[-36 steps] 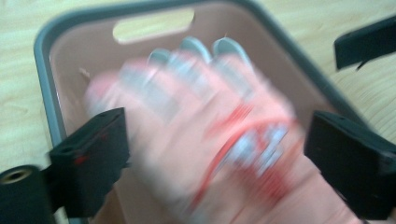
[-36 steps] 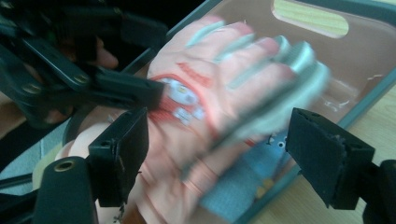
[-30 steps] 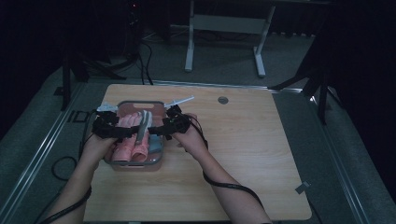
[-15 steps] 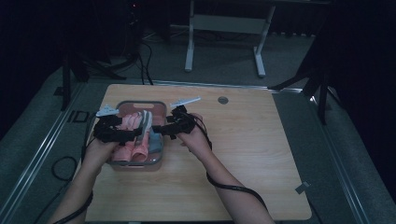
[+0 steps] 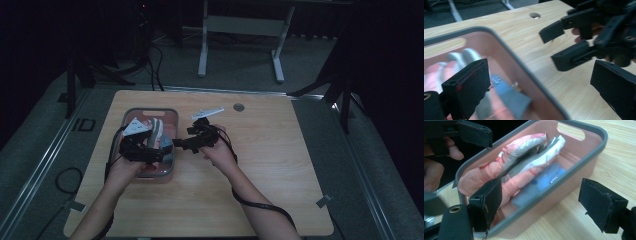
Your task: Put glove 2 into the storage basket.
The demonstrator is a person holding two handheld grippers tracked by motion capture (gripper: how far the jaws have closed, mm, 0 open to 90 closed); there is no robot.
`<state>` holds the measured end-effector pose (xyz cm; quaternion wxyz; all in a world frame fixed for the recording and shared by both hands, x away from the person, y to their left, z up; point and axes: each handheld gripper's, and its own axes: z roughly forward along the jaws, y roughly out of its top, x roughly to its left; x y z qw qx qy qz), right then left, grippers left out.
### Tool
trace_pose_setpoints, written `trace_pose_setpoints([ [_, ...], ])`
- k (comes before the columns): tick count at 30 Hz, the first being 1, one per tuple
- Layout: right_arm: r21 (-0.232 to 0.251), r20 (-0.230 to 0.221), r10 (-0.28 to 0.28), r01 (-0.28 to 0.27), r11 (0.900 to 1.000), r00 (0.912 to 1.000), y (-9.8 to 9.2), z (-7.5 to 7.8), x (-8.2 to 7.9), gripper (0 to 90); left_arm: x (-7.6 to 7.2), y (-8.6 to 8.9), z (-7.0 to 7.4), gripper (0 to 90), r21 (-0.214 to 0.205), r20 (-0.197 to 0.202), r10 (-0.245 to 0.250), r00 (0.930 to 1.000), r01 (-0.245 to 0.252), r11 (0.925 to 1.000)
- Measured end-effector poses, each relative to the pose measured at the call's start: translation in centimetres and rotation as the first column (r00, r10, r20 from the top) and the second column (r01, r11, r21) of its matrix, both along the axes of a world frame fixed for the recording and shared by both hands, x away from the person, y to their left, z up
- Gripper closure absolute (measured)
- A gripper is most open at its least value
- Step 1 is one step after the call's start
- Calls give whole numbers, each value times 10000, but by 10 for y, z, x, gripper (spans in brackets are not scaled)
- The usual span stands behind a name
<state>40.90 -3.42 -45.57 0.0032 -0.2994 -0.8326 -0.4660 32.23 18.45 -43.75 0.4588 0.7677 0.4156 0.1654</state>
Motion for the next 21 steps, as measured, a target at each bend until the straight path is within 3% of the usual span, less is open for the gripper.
trace_pose_setpoints([
  [11,-404,197,33,-25,9992,9998,-31,-8,-13,184,-17,-47,-7,27,-89,63,-1192,9929,1192,9928],
  [21,-643,150,-104,113,9979,9998,-63,-25,-23,179,-32,-82,-14,27,3,154,-2063,9784,2064,9785],
])
